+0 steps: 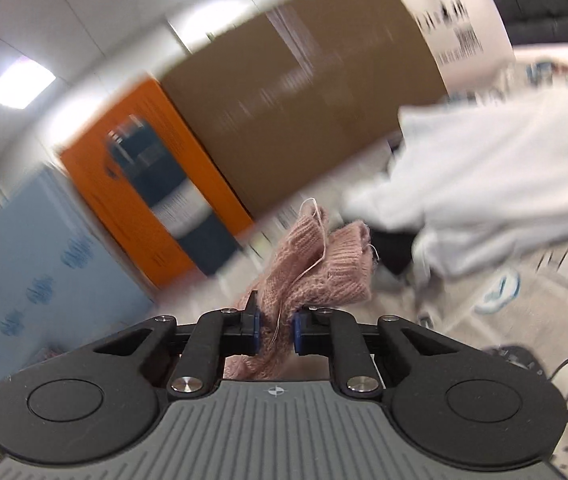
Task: Fold clothes
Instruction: 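Grasp a sweater cuff with the right gripper and lift it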
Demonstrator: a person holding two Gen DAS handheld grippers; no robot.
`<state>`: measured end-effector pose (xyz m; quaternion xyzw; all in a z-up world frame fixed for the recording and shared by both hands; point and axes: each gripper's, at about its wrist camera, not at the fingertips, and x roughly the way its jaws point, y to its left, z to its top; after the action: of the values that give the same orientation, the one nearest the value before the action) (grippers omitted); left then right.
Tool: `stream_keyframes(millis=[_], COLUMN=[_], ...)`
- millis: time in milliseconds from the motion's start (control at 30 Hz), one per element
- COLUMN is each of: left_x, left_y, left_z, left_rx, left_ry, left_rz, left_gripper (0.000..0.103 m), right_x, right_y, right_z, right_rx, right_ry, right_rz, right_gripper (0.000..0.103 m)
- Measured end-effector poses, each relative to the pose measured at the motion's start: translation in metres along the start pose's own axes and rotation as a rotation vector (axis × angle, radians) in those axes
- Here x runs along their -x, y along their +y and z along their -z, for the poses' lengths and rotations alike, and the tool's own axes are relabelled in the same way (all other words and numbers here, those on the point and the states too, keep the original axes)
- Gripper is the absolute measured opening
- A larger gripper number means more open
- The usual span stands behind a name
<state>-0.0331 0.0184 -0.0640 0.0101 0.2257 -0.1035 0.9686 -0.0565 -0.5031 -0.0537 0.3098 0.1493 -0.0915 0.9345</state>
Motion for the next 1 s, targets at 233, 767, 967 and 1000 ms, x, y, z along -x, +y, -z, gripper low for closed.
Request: stream_keyframes(millis=[233,767,967,1000], left_x=[0.006,0.000,0.003,0.004], left_y=[-0.001,-0.009,-0.011,-0.011], left_z=[-0.001,0.003,0.001,0.001], left_rx=[-0.016,-0.081,-0.080,-0.081], left_ry=[-0.022,0.001,-0.016,-0.017], left_rz=[0.039,-0.035,-0.002,0.002], left_gripper=[0.098,0.098,0.098,0.098], right_x=[0.064,0.054,0.045,0.042], right_y=[0.013,0.026,0.072,0.077], right_z=[-0.024,0.006,0.040,0.047], right_rx=[0.048,0.249,0.470,0.504], right_ry=[-0.137,-0.087,-0.025,-0.005], right_rz=[-0.016,-0.032,-0.062,-0.068], right_gripper=[0.013,0.013,0.013,0.013])
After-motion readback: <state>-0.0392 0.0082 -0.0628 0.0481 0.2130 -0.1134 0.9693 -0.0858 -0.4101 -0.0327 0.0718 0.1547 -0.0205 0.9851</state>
